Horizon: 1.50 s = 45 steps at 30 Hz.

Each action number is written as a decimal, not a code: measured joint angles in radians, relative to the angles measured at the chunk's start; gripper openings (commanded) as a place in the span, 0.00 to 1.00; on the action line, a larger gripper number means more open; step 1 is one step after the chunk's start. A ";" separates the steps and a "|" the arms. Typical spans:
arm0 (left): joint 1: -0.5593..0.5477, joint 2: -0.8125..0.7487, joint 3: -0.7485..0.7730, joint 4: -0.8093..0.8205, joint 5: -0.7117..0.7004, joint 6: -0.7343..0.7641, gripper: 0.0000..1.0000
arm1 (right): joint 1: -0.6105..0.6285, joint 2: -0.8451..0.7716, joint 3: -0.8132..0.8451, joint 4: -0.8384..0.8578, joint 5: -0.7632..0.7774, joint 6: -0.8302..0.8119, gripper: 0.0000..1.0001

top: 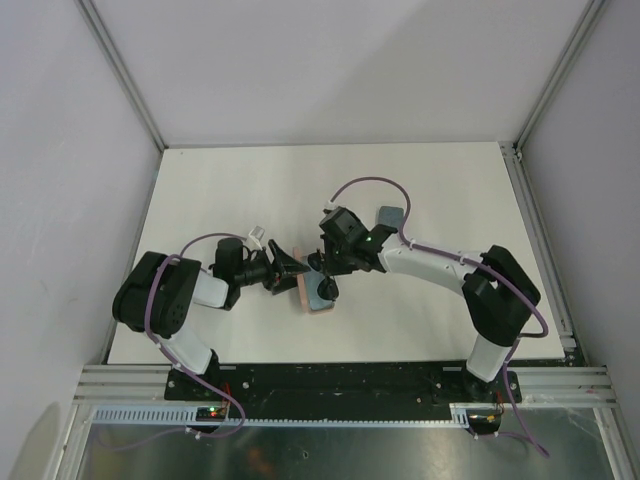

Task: Organize the sunglasses
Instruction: Place the sunglasses in the sunglasses case.

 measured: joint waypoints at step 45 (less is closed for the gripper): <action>0.001 -0.004 0.002 -0.025 0.000 0.009 0.47 | 0.076 0.145 -0.050 0.211 0.129 0.055 0.37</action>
